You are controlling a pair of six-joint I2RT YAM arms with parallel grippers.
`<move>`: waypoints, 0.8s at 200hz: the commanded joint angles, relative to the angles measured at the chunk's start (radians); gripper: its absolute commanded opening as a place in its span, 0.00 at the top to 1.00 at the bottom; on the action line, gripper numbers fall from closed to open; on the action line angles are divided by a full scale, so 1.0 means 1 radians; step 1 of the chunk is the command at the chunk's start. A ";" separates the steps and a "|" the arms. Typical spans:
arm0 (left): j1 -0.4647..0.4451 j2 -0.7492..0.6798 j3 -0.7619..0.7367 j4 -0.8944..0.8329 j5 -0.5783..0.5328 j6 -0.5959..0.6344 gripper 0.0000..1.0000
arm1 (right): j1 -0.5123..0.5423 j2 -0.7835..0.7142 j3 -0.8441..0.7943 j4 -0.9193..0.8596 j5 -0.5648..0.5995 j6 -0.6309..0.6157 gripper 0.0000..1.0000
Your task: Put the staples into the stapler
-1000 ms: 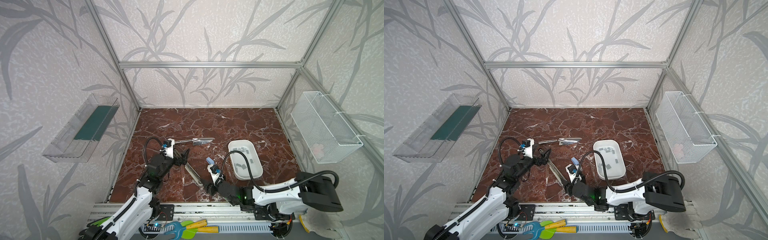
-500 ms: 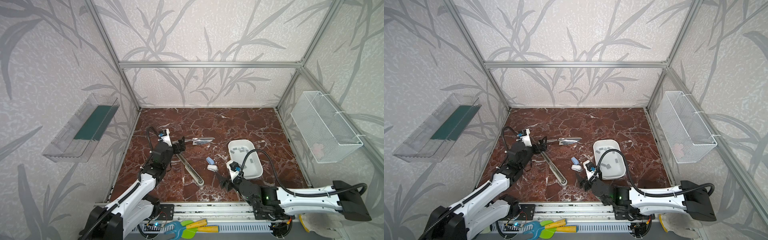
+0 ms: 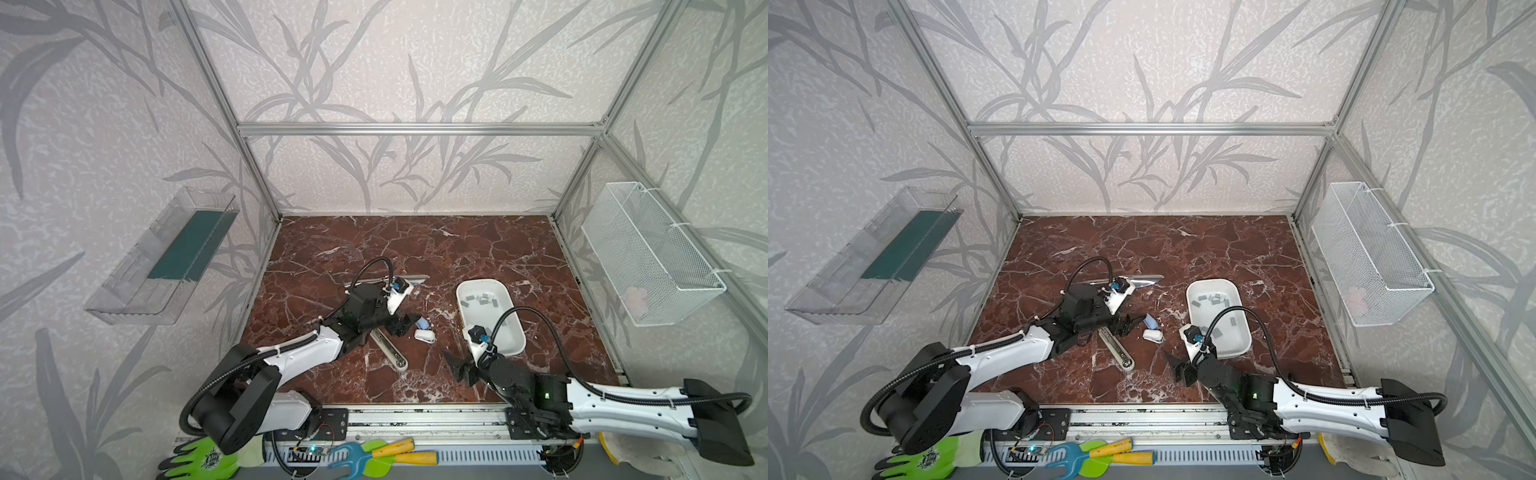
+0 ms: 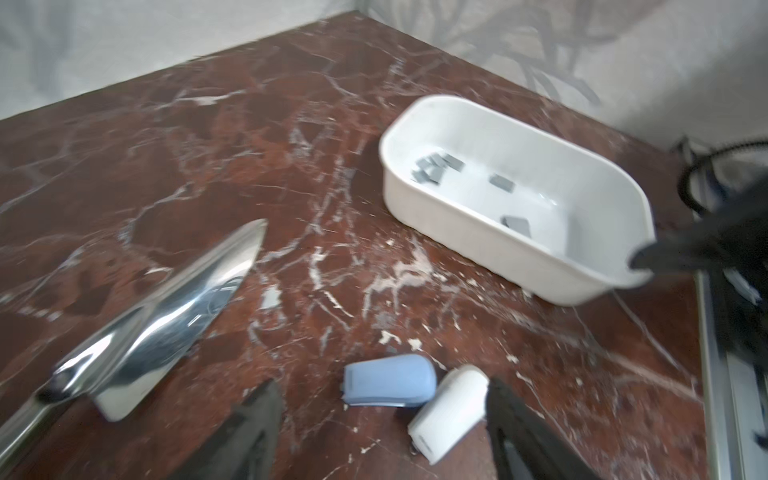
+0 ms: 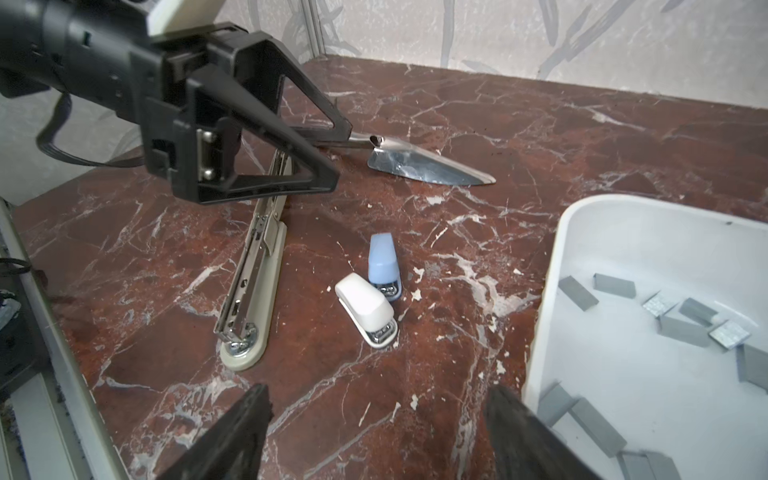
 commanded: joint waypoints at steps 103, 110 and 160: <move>-0.201 0.218 0.211 -0.411 -0.018 0.542 0.36 | -0.242 0.142 0.036 -0.085 -0.124 0.063 0.22; -0.201 0.218 0.211 -0.410 -0.015 0.549 0.36 | -0.243 0.142 0.039 -0.082 -0.128 0.059 0.22; -0.200 0.250 0.222 -0.379 -0.093 0.556 0.36 | -0.242 0.135 0.096 -0.189 -0.073 0.060 0.22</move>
